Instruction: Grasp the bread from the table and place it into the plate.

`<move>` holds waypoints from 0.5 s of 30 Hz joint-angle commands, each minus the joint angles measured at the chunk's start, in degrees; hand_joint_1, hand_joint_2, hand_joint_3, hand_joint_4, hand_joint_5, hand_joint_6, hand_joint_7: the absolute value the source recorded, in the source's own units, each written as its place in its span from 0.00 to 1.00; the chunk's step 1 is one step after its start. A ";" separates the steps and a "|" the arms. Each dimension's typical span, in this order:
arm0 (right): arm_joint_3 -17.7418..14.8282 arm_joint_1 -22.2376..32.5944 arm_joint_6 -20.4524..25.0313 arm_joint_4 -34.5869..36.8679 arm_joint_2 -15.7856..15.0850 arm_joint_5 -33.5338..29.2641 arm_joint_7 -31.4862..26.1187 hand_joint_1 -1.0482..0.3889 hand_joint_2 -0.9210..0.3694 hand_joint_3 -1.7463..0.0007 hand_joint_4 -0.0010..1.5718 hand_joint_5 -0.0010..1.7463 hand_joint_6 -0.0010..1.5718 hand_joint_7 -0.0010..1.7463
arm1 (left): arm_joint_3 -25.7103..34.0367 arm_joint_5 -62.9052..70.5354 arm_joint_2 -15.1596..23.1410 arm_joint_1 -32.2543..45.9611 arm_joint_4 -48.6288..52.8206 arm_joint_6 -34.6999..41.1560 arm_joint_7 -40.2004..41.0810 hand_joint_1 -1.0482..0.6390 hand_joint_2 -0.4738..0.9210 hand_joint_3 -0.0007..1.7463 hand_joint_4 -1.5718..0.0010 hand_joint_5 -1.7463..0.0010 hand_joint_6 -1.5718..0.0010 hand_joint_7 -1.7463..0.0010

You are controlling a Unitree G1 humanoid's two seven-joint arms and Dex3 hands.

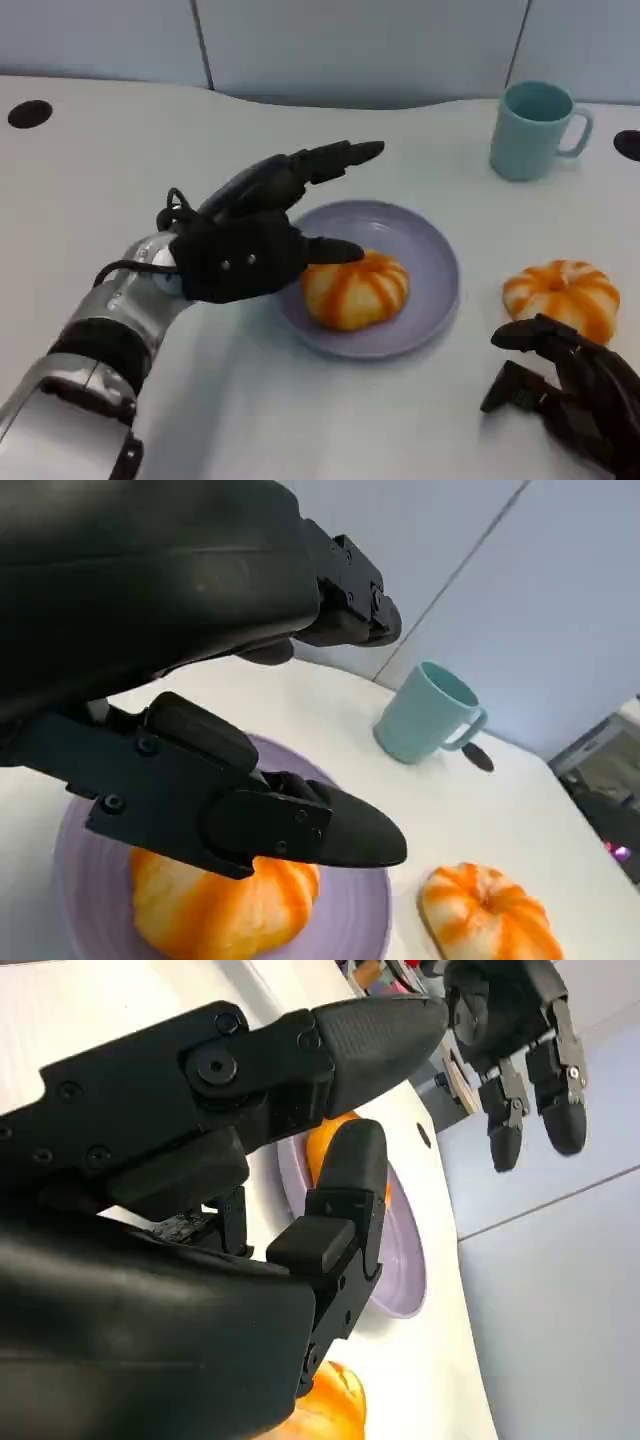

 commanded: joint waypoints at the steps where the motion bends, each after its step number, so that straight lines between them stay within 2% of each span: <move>1: -0.01 0.09 1.02 1.05 -0.40 -0.21 -0.94 0.41 0.00 0.91 0.39 0.82 0.42 0.56 | 8.02 -12.64 -1.44 6.53 -4.05 -1.63 -8.05 0.26 1.00 0.09 0.96 0.66 0.80 0.97; 5: -0.07 -0.02 1.17 1.16 -0.40 -0.09 -0.78 0.41 0.00 0.91 0.39 0.82 0.41 0.56 | 11.16 -18.09 -2.47 8.87 -6.61 -0.84 -13.34 0.29 1.00 0.10 0.95 0.65 0.78 0.97; 12: -0.10 -0.07 1.16 1.24 -0.40 -0.10 -0.75 0.41 0.00 0.91 0.39 0.83 0.41 0.56 | 12.20 -18.34 -2.72 9.26 -7.54 -0.17 -14.87 0.29 1.00 0.10 0.95 0.65 0.78 0.97; 13: -0.05 -0.18 0.96 1.37 -0.41 -0.30 -0.96 0.41 0.00 0.91 0.39 0.83 0.41 0.56 | 14.19 -22.23 -3.56 13.44 -11.61 0.68 -15.30 0.29 1.00 0.10 0.95 0.65 0.78 0.97; 15: -0.03 -0.34 0.64 1.53 -0.38 -0.48 -1.12 0.41 0.00 0.92 0.39 0.83 0.42 0.57 | 17.40 -29.14 -5.56 20.62 -19.20 2.94 -16.32 0.31 1.00 0.10 0.81 0.51 0.68 0.94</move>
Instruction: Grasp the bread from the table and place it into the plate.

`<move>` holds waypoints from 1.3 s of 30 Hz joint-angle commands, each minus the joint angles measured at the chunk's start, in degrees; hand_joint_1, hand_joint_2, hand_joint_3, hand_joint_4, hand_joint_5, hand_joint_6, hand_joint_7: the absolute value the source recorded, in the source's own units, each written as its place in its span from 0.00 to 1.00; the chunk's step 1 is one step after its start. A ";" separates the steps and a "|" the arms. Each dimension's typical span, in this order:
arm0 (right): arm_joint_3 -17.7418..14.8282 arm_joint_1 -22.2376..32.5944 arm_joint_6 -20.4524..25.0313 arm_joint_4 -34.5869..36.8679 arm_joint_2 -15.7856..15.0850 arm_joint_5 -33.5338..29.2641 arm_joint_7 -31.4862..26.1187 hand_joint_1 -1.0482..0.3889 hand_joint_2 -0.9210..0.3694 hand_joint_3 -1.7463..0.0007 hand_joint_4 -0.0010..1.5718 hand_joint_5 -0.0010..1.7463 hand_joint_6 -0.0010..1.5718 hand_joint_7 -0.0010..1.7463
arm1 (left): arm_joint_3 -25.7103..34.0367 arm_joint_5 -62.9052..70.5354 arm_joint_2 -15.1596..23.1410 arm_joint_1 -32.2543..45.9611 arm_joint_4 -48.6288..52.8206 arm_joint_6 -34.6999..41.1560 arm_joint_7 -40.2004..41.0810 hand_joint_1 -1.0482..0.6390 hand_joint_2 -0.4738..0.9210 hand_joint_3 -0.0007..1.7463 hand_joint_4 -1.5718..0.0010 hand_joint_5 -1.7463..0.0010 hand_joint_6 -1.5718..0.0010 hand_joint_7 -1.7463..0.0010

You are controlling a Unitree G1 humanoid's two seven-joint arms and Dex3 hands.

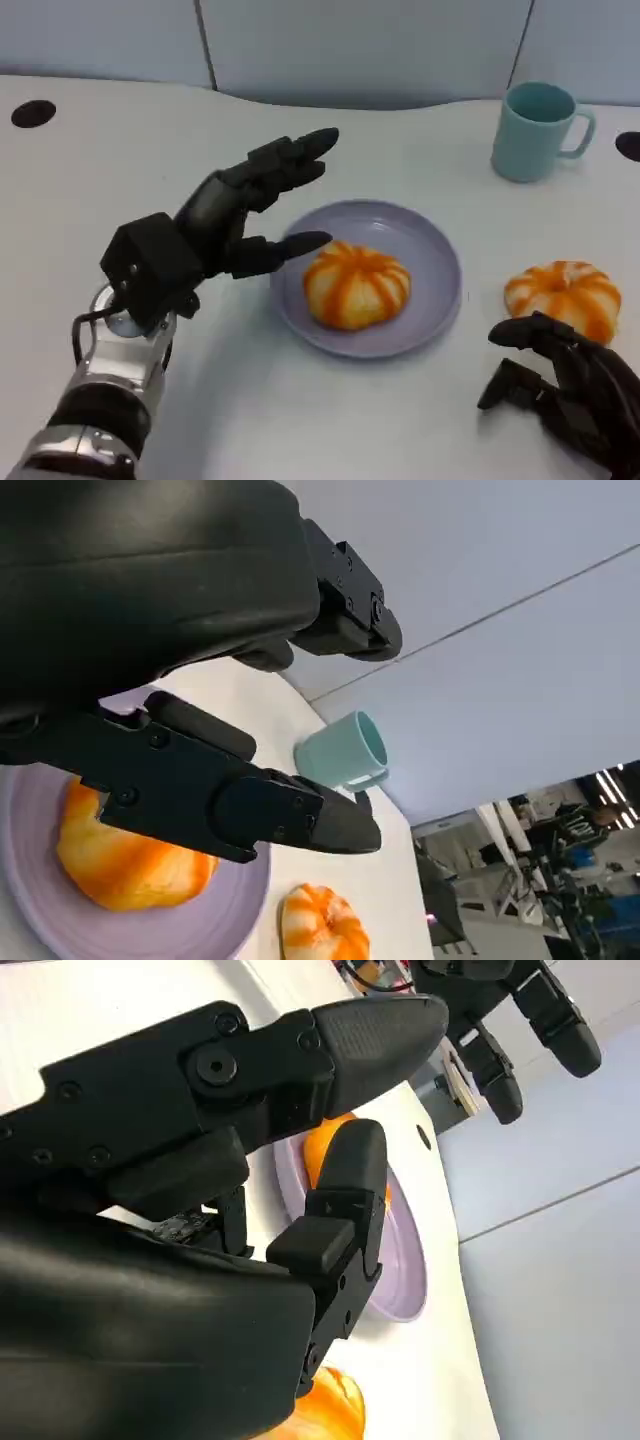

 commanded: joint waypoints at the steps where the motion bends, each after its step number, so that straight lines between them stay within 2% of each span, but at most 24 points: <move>1: -0.06 0.41 0.03 0.97 -0.54 -0.48 -0.84 0.40 0.00 0.92 0.39 0.83 0.42 0.57 | 5.76 -11.69 -2.69 12.39 -12.85 3.90 -1.86 0.32 1.00 0.10 0.80 0.47 0.67 0.94; 2: 0.02 0.41 -0.35 1.04 -0.61 -0.69 -0.83 0.40 0.00 0.92 0.39 0.83 0.42 0.57 | 6.59 -13.83 -4.22 14.65 -15.85 5.20 -1.07 0.32 1.00 0.10 0.79 0.45 0.66 0.93; 3: 0.07 0.41 -0.64 1.11 -0.66 -0.86 -0.85 0.40 0.00 0.91 0.39 0.82 0.42 0.56 | 7.16 -15.21 -5.30 16.32 -18.26 6.40 -0.43 0.38 1.00 0.09 0.71 0.40 0.58 0.90; 6: 0.03 0.25 -0.93 1.53 -0.69 -0.87 -0.75 0.39 0.00 0.92 0.40 0.82 0.42 0.56 | 8.44 -19.64 -7.81 20.86 -24.64 9.91 -0.73 0.43 1.00 0.11 0.66 0.29 0.50 0.84; 9: -0.03 0.16 -1.00 1.70 -0.68 -0.93 -0.66 0.39 0.00 0.92 0.40 0.81 0.42 0.55 | 8.75 -20.61 -8.51 22.65 -28.02 12.74 -0.57 0.43 1.00 0.11 0.65 0.27 0.47 0.82; 12: -0.02 0.11 -0.77 1.62 -0.56 -0.79 -0.56 0.39 0.00 0.92 0.40 0.81 0.42 0.55 | 8.94 -22.25 -9.75 27.78 -35.93 20.48 3.13 0.40 1.00 0.10 0.62 0.27 0.45 0.78; 14: -0.01 0.05 -0.66 1.66 -0.53 -0.70 -0.41 0.39 0.00 0.92 0.40 0.81 0.43 0.55 | 8.88 -22.73 -9.96 30.18 -40.10 24.91 5.00 0.39 1.00 0.10 0.61 0.27 0.45 0.77; 16: 0.00 -0.02 -0.79 1.80 -0.58 -0.68 -0.05 0.39 0.00 0.92 0.40 0.81 0.43 0.55 | 8.91 -23.11 -9.82 32.27 -43.68 29.38 6.34 0.39 1.00 0.11 0.60 0.24 0.51 0.65; 20: -0.07 -0.03 -0.81 1.81 -0.47 -0.67 0.11 0.39 0.00 0.91 0.40 0.82 0.42 0.55 | 9.60 -23.78 -10.21 34.55 -47.51 34.50 8.17 0.39 1.00 0.11 0.59 0.23 0.53 0.61; 21: -0.08 -0.02 -0.79 1.79 -0.40 -0.63 0.11 0.39 0.00 0.91 0.40 0.82 0.43 0.55 | 9.99 -24.35 -10.44 35.45 -48.49 36.05 8.99 0.41 1.00 0.09 0.60 0.19 0.55 0.58; 23: -0.04 0.03 -0.71 1.68 -0.37 -0.65 0.04 0.40 0.00 0.91 0.40 0.82 0.43 0.55 | 10.61 -25.00 -10.47 36.87 -49.70 38.05 9.82 0.41 1.00 0.08 0.60 0.17 0.56 0.56; 25: 0.03 0.10 -0.50 1.47 -0.43 -0.73 -0.10 0.40 0.00 0.91 0.40 0.81 0.43 0.55 | 11.13 -25.23 -10.29 37.70 -50.14 39.00 9.73 0.42 1.00 0.12 0.63 0.12 0.59 0.51; 28: 0.06 0.11 -0.30 1.39 -0.49 -0.74 -0.14 0.39 0.00 0.91 0.40 0.81 0.43 0.55 | 11.92 -25.68 -10.10 38.57 -50.25 40.41 9.73 0.42 1.00 0.12 0.61 0.11 0.60 0.47; 33: 0.00 0.02 -0.18 1.43 -0.39 -0.75 -0.48 0.39 0.00 0.92 0.41 0.80 0.43 0.55 | 13.19 -25.15 -8.97 38.74 -47.85 40.61 8.92 0.41 1.00 0.11 0.59 0.12 0.60 0.45; 39: -0.02 -0.16 -0.24 1.59 -0.45 -0.69 -0.30 0.40 0.00 0.91 0.41 0.81 0.42 0.55 | 13.70 -25.64 -7.21 38.30 -45.15 41.73 6.61 0.41 1.00 0.12 0.60 0.14 0.58 0.48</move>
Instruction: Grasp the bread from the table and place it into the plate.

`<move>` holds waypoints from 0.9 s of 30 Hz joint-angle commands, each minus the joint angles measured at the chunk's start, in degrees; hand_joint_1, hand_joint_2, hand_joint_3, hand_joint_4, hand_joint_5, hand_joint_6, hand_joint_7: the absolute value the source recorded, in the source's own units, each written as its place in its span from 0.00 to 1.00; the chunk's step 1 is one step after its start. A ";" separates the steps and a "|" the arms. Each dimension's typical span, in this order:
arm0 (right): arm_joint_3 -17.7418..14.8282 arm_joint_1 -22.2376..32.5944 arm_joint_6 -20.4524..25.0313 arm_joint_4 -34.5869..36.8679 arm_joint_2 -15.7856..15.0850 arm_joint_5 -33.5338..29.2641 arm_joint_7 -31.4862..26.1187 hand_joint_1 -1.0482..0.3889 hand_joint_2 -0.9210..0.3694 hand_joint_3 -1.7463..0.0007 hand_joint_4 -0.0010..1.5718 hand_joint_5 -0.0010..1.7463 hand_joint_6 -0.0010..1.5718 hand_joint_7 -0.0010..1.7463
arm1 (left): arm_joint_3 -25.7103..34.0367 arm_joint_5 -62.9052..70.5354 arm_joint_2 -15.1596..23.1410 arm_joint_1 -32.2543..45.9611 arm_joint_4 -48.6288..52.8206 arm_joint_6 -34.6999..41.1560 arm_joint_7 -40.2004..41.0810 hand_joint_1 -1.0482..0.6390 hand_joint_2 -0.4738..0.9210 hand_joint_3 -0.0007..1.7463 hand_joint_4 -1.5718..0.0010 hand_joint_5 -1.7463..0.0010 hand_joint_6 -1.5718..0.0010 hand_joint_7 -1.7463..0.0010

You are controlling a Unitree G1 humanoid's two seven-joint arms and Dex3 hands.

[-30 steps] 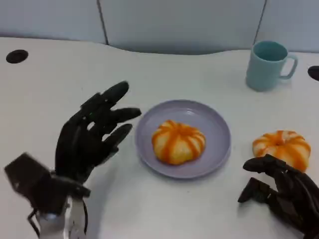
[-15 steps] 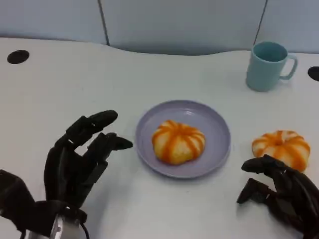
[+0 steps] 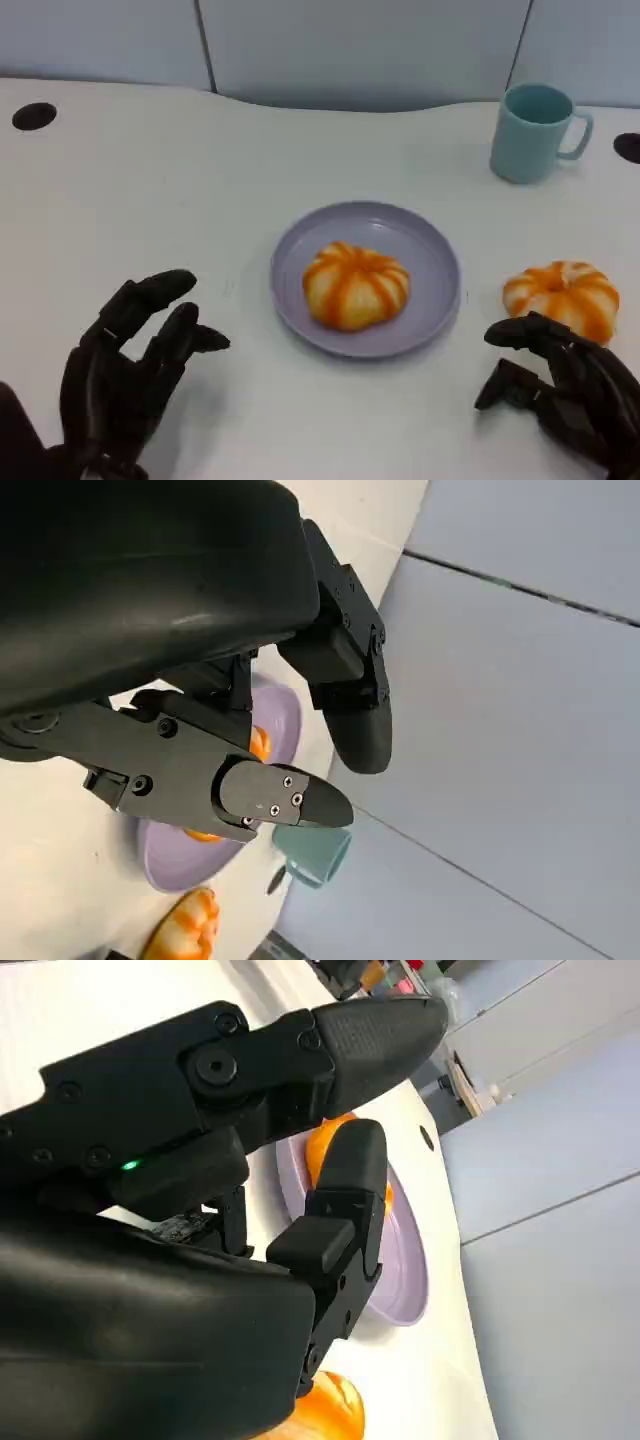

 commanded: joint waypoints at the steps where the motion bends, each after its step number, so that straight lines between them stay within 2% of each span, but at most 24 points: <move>1: -0.08 0.30 0.52 0.48 -0.50 0.06 -0.30 0.40 0.00 0.91 0.41 0.81 0.42 0.55 | 0.88 -0.66 2.18 -0.49 2.35 1.45 -2.57 0.40 1.00 0.09 0.59 0.15 0.58 0.50; 4: -0.10 0.43 0.47 0.28 -0.55 0.04 -0.38 0.40 0.00 0.92 0.41 0.81 0.42 0.55 | 1.22 -1.18 1.96 -0.64 3.68 1.81 -3.36 0.37 1.00 0.06 0.58 0.17 0.59 0.54; 9: -0.07 0.66 0.55 -0.13 -0.52 0.12 -0.33 0.40 0.00 0.92 0.40 0.81 0.42 0.55 | 1.44 -1.11 1.71 -0.60 4.38 2.18 -3.77 0.37 1.00 0.05 0.58 0.18 0.58 0.54; 10: -0.09 0.76 0.69 -0.29 -0.50 0.24 -0.25 0.41 0.00 0.92 0.40 0.81 0.42 0.54 | 1.39 -1.14 1.66 -0.47 4.54 2.37 -3.93 0.38 1.00 0.06 0.59 0.17 0.59 0.50; 12: -0.07 1.03 0.97 -0.80 -0.42 0.27 -0.50 0.41 0.00 0.91 0.40 0.81 0.42 0.54 | 1.41 -1.12 1.48 -0.38 5.14 2.21 -4.32 0.38 1.00 0.07 0.60 0.16 0.60 0.47; 17: 0.27 1.53 2.11 -2.38 -0.42 -0.11 -2.10 0.40 0.00 0.92 0.40 0.81 0.43 0.55 | 1.63 -1.07 1.02 -0.46 5.39 2.11 -4.10 0.38 1.00 0.08 0.60 0.16 0.61 0.44; 27: -0.07 1.29 0.73 -1.25 -0.44 0.06 -1.67 0.40 0.00 0.92 0.39 0.83 0.43 0.56 | 1.14 0.23 0.84 0.05 5.41 1.14 -3.91 0.37 1.00 0.08 0.63 0.12 0.63 0.41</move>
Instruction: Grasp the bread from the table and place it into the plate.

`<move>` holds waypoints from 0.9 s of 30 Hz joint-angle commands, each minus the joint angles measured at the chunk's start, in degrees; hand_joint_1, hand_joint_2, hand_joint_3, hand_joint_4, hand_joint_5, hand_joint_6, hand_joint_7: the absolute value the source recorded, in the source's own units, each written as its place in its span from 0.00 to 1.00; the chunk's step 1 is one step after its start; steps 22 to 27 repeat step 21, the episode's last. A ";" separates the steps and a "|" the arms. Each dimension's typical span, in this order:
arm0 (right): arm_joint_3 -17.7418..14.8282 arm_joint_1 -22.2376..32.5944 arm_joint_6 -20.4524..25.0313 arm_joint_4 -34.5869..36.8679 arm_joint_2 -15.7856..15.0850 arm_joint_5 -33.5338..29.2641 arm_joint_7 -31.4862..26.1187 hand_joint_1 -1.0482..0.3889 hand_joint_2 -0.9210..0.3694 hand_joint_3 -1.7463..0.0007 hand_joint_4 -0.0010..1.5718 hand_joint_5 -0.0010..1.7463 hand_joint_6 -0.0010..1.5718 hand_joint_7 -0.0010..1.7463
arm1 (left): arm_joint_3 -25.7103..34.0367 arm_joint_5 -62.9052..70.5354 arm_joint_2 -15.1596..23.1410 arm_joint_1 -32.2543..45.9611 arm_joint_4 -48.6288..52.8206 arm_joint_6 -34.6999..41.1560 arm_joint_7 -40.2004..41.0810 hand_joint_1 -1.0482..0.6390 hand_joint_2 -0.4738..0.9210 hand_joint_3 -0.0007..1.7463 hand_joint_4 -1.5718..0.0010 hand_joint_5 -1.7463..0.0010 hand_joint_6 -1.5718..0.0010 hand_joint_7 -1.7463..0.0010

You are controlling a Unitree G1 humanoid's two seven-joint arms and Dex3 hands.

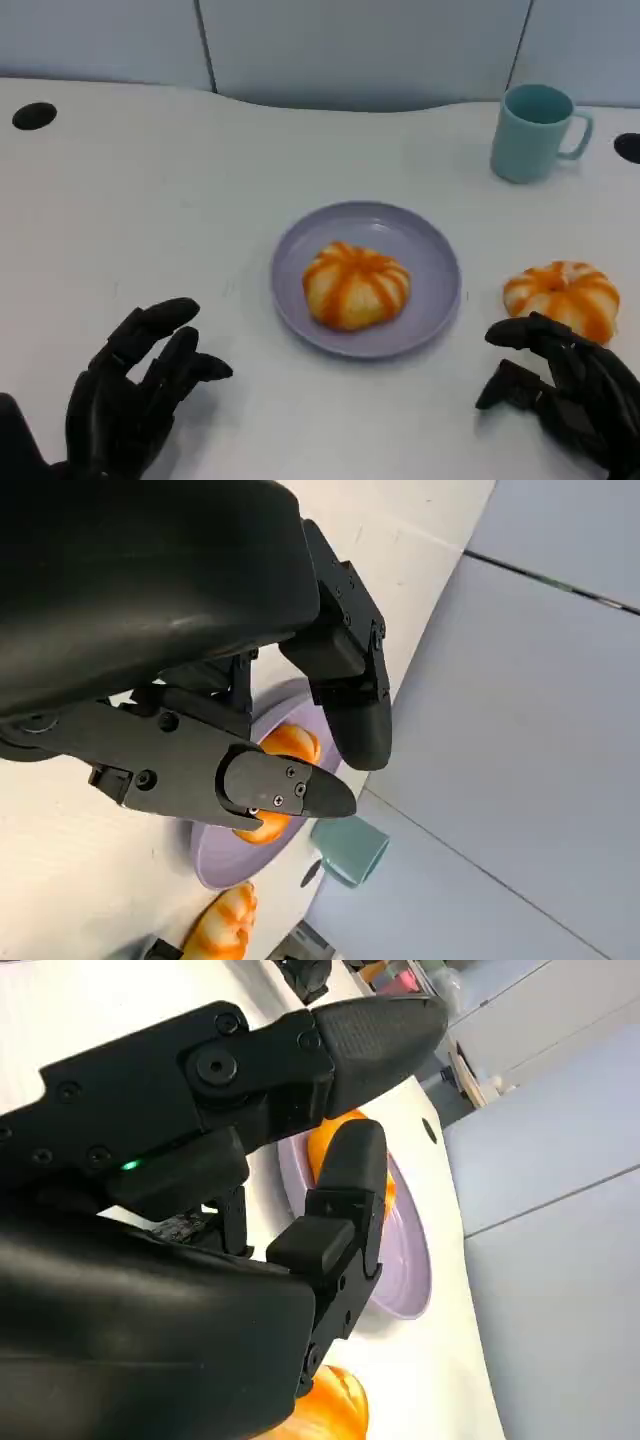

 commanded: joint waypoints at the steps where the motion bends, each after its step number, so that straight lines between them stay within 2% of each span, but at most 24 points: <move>1: -0.57 0.33 -1.27 1.42 -0.53 0.24 0.39 0.40 0.00 0.92 0.39 0.83 0.42 0.56 | -0.30 1.75 0.31 0.54 0.20 -1.75 -0.21 0.36 1.00 0.09 0.60 0.08 0.64 0.37; 3: -0.80 0.15 -1.93 2.14 -0.70 0.28 0.67 0.39 0.00 0.92 0.39 0.83 0.42 0.56 | -0.74 2.56 0.09 1.05 0.10 -2.73 -0.38 0.36 1.00 0.10 0.59 0.04 0.64 0.32; 11: -1.30 -0.44 -2.90 3.67 -0.77 0.31 1.19 0.39 0.00 0.91 0.39 0.83 0.42 0.56 | -1.03 3.75 0.03 1.09 1.45 -4.70 -1.11 0.35 1.00 0.10 0.60 0.02 0.65 0.29; 27: -1.31 -0.79 -2.30 4.06 -0.90 0.32 0.73 0.40 0.00 0.92 0.40 0.83 0.42 0.56 | -1.10 3.48 0.09 0.97 0.85 -3.25 0.05 0.36 1.00 0.10 0.60 0.03 0.66 0.31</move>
